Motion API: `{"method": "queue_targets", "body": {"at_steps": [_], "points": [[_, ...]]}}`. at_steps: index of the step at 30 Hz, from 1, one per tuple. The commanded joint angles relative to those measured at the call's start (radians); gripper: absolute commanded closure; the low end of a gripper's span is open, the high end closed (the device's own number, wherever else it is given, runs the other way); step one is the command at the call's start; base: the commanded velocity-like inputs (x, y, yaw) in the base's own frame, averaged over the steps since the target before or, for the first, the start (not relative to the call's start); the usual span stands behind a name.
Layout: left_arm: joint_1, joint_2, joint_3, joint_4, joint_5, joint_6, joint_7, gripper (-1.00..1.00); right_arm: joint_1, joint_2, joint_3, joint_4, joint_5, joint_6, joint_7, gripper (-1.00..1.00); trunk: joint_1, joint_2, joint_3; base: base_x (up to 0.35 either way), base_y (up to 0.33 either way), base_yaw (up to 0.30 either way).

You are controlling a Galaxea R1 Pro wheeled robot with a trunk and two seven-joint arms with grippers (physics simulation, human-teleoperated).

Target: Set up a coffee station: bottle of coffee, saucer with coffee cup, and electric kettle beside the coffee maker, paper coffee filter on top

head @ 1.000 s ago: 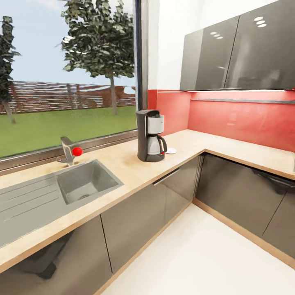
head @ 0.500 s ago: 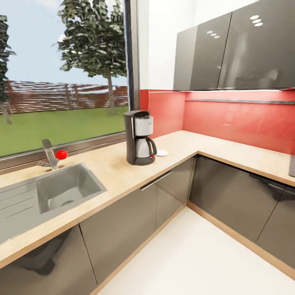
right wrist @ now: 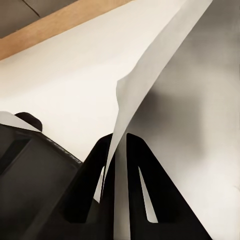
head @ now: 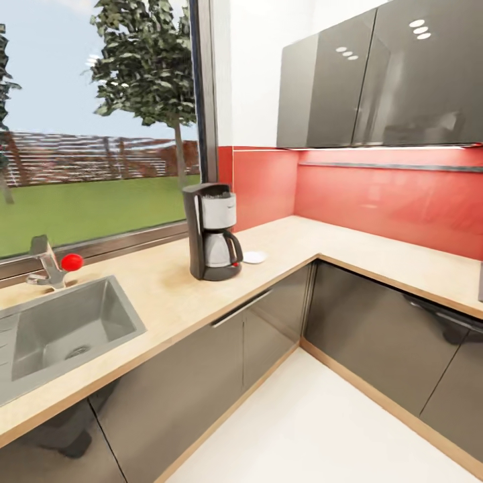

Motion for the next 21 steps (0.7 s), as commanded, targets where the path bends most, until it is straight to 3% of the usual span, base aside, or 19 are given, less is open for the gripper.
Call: {"method": "queue_targets", "body": {"at_steps": [1, 12, 21], "points": [[0.000, 0.000, 0.003, -0.001, 0.000, -0.001, -0.006, -1.00, -0.001, -0.001, 0.007, 0.001, -0.007, -0.004, 0.001, 1.00, 0.001, -0.001, -0.001, 0.255, -0.202, 0.000], [0.000, 0.000, -0.004, 0.019, 0.000, -0.002, -0.006, -1.00, -0.001, 0.000, 0.007, 0.001, -0.007, -0.005, 0.001, 1.00, 0.001, -0.001, -0.001, 0.175, -0.248, 0.018], [0.000, 0.000, -0.003, 0.022, 0.000, -0.002, -0.006, -1.00, -0.001, 0.000, 0.007, 0.001, -0.007, -0.006, 0.001, 1.00, 0.001, -0.001, -0.001, 0.015, -0.098, 0.231]]}}
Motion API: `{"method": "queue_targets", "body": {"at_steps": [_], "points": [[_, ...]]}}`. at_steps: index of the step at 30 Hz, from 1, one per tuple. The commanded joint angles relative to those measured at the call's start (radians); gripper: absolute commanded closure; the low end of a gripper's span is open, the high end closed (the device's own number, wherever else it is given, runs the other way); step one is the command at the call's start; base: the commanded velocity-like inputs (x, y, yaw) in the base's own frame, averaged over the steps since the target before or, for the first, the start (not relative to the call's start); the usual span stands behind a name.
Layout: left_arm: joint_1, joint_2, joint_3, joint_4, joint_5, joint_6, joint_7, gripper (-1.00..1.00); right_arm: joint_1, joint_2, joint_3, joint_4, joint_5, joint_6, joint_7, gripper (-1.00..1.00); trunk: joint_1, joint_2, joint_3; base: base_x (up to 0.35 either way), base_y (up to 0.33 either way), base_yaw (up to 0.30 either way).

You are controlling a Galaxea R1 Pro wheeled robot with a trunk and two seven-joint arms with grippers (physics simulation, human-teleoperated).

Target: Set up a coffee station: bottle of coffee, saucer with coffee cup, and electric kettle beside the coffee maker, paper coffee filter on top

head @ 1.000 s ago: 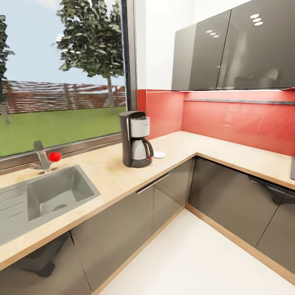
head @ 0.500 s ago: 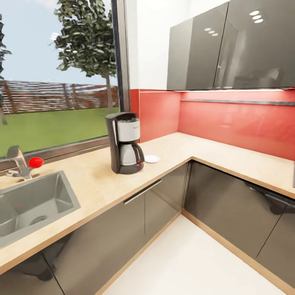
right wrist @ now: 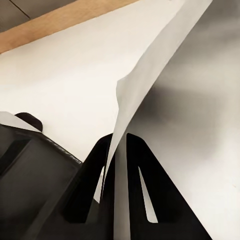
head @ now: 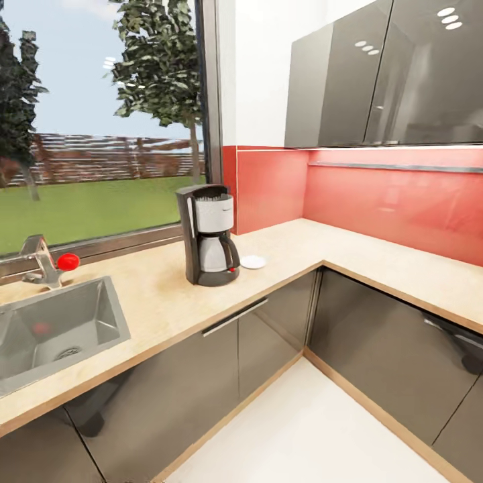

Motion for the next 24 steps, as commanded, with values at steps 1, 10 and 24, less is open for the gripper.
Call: {"method": "queue_targets", "body": {"at_steps": [1, 10, 24], "points": [[0.000, 0.000, 0.003, -0.001, 0.000, -0.001, -0.006, -1.00, -0.001, -0.001, 0.008, 0.001, -0.008, -0.004, 0.001, 1.00, 0.000, -0.001, -0.001, 0.001, -0.010, 0.260], [0.000, 0.000, 0.003, -0.001, 0.000, -0.001, -0.006, -1.00, -0.001, -0.001, 0.008, 0.002, -0.008, -0.004, 0.001, 1.00, 0.000, -0.001, -0.001, -0.037, -0.170, 0.092], [0.000, -0.001, 0.003, 0.000, 0.000, -0.001, -0.006, -1.00, -0.001, -0.001, 0.008, 0.001, -0.008, -0.004, 0.000, 1.00, 0.000, -0.001, -0.001, -0.056, -0.230, 0.057]]}}
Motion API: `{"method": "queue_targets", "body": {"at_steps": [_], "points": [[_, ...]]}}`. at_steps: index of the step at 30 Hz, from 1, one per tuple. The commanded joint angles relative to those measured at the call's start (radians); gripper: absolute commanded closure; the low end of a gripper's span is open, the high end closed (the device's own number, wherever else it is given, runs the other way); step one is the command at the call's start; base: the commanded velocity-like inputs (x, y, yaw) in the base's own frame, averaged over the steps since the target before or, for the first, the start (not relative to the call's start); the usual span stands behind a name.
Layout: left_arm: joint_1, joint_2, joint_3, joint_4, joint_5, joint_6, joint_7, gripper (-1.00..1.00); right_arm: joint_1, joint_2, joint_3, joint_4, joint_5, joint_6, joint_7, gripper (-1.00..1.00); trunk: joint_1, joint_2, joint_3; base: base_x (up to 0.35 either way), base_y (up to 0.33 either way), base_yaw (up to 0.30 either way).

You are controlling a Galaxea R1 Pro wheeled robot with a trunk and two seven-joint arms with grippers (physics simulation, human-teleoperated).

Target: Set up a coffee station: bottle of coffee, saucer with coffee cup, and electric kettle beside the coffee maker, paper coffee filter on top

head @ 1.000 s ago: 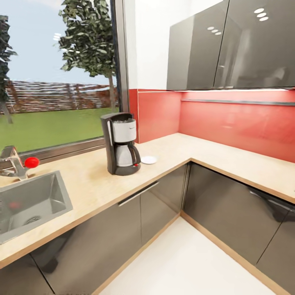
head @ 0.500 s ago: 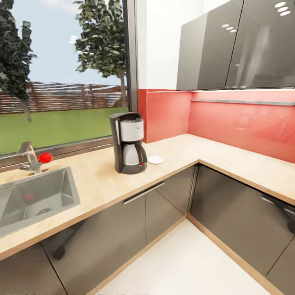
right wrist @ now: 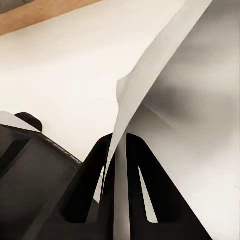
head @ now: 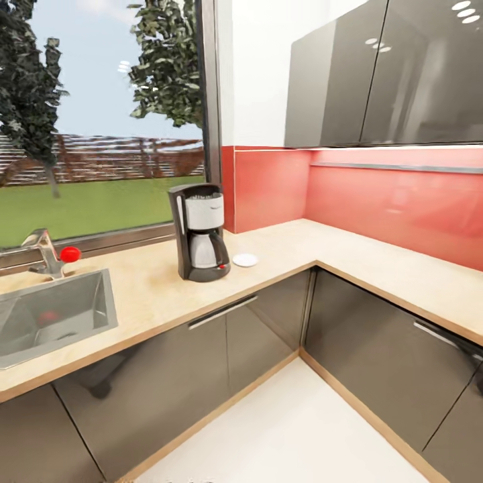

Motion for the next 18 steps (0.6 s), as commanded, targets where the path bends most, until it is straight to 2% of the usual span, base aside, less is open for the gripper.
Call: {"method": "queue_targets", "body": {"at_steps": [1, 12, 18], "points": [[0.000, -0.001, 0.003, -0.001, 0.000, -0.001, -0.006, -1.00, -0.001, -0.001, 0.008, 0.001, -0.008, -0.004, 0.001, 1.00, 0.000, -0.001, -0.001, -0.008, -0.044, 0.229], [0.000, 0.000, 0.003, -0.001, 0.001, -0.001, -0.006, -1.00, -0.001, 0.000, 0.008, 0.002, -0.008, -0.004, 0.001, 1.00, 0.000, -0.001, -0.001, -0.001, -0.008, 0.259], [0.000, 0.000, 0.003, 0.000, 0.000, -0.001, -0.006, -1.00, -0.001, -0.001, 0.008, 0.002, -0.008, -0.004, 0.001, 1.00, 0.000, -0.001, -0.001, 0.000, -0.171, 0.051]]}}
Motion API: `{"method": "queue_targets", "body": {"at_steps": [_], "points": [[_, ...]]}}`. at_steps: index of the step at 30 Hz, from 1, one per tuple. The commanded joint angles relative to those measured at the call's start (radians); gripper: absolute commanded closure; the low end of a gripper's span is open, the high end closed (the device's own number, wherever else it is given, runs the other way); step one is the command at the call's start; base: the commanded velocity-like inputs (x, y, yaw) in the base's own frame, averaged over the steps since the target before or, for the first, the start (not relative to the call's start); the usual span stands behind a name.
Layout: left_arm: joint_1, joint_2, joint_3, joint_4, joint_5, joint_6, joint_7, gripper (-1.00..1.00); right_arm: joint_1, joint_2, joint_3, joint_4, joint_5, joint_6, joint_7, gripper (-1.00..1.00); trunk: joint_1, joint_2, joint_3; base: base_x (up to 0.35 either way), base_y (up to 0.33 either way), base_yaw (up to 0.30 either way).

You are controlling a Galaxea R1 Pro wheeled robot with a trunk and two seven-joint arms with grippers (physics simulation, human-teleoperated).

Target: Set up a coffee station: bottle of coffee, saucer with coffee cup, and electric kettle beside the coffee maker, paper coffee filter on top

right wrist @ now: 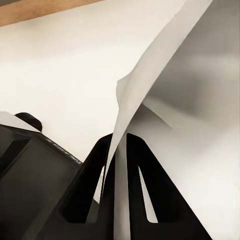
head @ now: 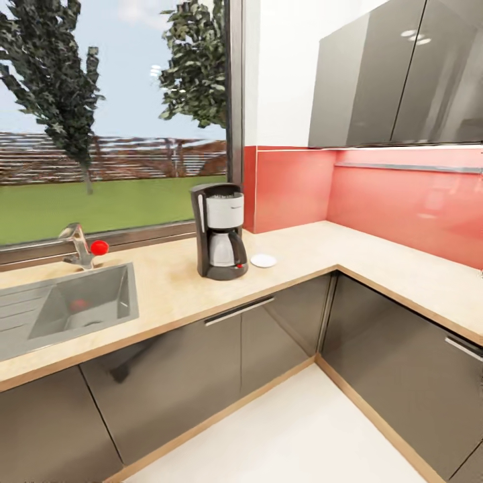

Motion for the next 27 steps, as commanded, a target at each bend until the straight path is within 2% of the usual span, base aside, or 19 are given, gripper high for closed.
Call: {"method": "queue_targets", "body": {"at_steps": [1, 9, 27], "points": [[0.000, -0.001, 0.003, -0.001, 0.000, -0.001, -0.006, -1.00, -0.001, -0.001, 0.007, 0.001, -0.008, -0.004, 0.001, 1.00, 0.000, -0.001, -0.001, 0.000, -0.250, 0.019], [0.000, -0.001, 0.003, -0.001, 0.001, -0.001, -0.006, -1.00, -0.001, -0.001, 0.007, 0.001, -0.008, -0.004, 0.001, 1.00, 0.000, -0.001, -0.001, 0.000, -0.206, 0.132], [0.000, -0.001, 0.004, 0.000, 0.001, -0.001, -0.006, -1.00, -0.001, 0.000, 0.007, 0.001, -0.008, -0.005, 0.001, 1.00, 0.000, -0.001, -0.001, 0.000, -0.010, 0.266]]}}
